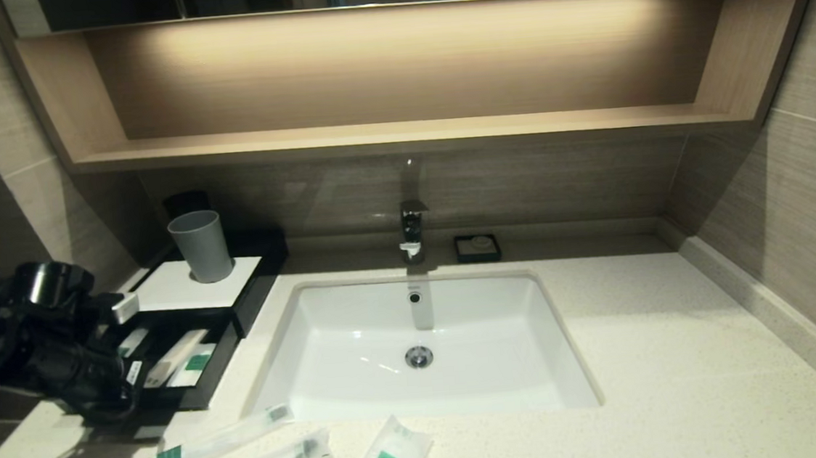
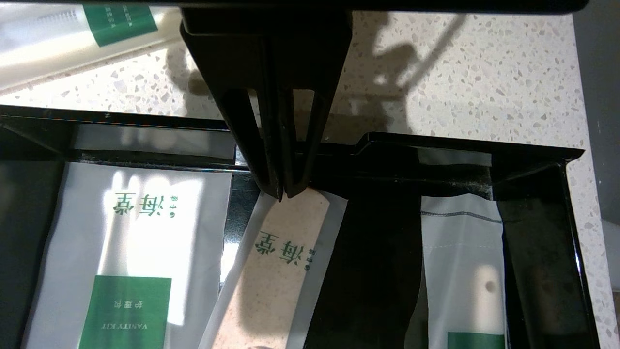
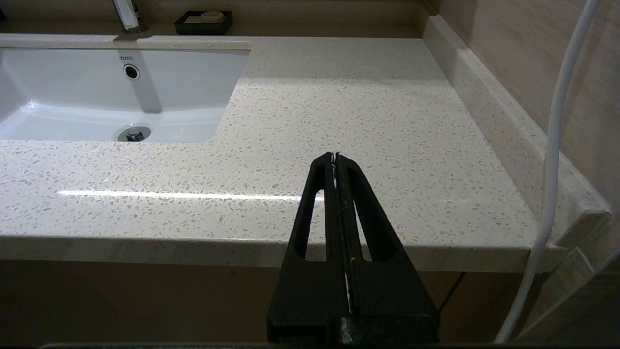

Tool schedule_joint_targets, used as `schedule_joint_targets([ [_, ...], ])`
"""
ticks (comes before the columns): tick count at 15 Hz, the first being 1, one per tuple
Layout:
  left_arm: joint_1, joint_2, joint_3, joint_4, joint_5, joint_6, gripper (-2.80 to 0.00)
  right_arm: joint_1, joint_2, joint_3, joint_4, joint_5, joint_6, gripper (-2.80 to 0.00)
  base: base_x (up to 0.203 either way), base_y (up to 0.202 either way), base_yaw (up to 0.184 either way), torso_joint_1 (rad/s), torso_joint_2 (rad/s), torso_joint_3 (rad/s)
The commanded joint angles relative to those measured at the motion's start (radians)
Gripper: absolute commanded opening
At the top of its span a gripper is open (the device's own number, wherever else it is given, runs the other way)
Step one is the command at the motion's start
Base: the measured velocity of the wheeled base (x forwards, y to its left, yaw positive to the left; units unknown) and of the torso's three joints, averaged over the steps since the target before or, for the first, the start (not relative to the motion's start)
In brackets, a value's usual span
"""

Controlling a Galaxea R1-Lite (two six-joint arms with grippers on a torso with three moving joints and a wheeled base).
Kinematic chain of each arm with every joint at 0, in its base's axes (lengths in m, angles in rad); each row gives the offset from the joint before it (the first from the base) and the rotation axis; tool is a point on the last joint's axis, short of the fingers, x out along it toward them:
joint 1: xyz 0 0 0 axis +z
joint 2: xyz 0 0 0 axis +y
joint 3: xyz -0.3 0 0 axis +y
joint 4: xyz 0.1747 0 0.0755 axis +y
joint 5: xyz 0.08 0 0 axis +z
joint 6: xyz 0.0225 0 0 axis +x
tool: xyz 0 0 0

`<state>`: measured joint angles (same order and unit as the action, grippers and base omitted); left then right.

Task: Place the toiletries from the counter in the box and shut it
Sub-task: Open the drawer

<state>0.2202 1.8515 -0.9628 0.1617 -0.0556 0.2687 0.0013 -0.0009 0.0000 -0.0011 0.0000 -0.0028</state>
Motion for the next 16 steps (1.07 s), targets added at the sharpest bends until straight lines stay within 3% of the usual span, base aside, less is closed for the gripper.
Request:
schedule_joint_targets([
  [1, 0.0, -0.012, -0.018, 0.021, -0.003, 0.0, -2.8, 0.0, 0.001, 0.002, 0.001, 0.0, 0.0, -2.8, 0.0, 0.0, 0.0, 0.0, 0.0, 0.0],
  [7, -0.001, -0.025, -0.038, 0.009, -0.006, -0.031, -2.8, 0.0, 0.001, 0.002, 0.001, 0.0, 0.0, -2.8, 0.0, 0.0, 0.0, 0.0, 0.0, 0.0],
  [13, -0.001, -0.014, -0.077, -0.064, -0.006, -0.137, -2.8, 0.0, 0.001, 0.002, 0.001, 0.0, 0.0, -2.8, 0.0, 0.0, 0.0, 0.0, 0.0, 0.0],
  [16, 0.001, -0.003, -0.092, -0.067, -0.001, -0.152, -2.8, 0.0, 0.001, 0.002, 0.0, 0.0, 0.0, -2.8, 0.0, 0.0, 0.0, 0.0, 0.0, 0.0],
])
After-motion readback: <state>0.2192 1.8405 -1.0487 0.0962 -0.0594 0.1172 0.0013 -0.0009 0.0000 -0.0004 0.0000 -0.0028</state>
